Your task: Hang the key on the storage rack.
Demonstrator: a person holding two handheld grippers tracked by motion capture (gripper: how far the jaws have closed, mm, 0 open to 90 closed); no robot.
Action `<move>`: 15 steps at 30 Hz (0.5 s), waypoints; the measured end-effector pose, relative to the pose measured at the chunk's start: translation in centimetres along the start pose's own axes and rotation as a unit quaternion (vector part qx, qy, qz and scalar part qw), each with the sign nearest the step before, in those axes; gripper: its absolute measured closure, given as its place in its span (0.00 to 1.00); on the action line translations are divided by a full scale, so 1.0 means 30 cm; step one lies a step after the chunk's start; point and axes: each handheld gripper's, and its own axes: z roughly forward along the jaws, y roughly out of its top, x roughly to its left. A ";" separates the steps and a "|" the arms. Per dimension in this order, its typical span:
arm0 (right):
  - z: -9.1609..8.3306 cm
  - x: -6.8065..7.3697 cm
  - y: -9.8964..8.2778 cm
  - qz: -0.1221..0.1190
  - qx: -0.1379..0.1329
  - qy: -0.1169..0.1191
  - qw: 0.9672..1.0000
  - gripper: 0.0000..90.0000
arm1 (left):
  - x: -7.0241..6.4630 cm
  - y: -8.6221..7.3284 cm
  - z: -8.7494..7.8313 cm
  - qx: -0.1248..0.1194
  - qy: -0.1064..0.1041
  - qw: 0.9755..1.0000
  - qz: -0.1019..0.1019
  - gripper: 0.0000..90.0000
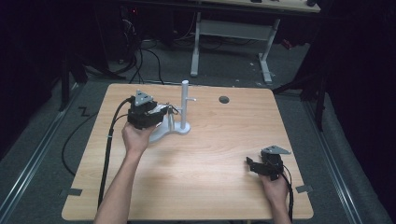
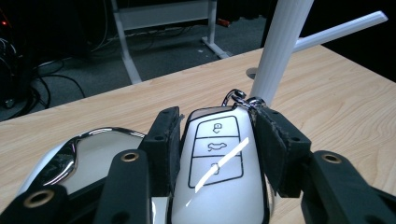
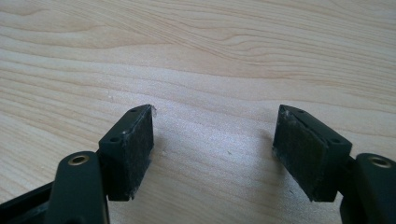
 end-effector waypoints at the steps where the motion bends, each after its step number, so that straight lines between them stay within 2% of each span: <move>1: 0.000 0.000 0.000 -0.001 0.000 0.000 1.000 0.32 | 0.001 -0.003 0.005 0.003 0.002 1.000 0.001 0.58; 5: 0.000 -0.001 0.000 -0.001 0.000 0.000 1.000 0.32 | 0.003 -0.010 0.009 0.003 0.005 1.000 -0.001 0.58; 10: 0.000 0.000 0.000 -0.001 0.000 0.000 1.000 0.32 | 0.003 -0.029 0.023 0.014 0.010 1.000 -0.002 0.58; 11: 0.000 0.000 0.000 -0.001 0.000 0.000 1.000 0.32 | 0.000 -0.037 0.028 0.019 0.012 1.000 0.003 0.58; 15: 0.000 0.000 0.000 -0.001 0.000 0.000 1.000 0.32 | -0.006 -0.044 0.032 0.019 0.010 1.000 0.002 0.58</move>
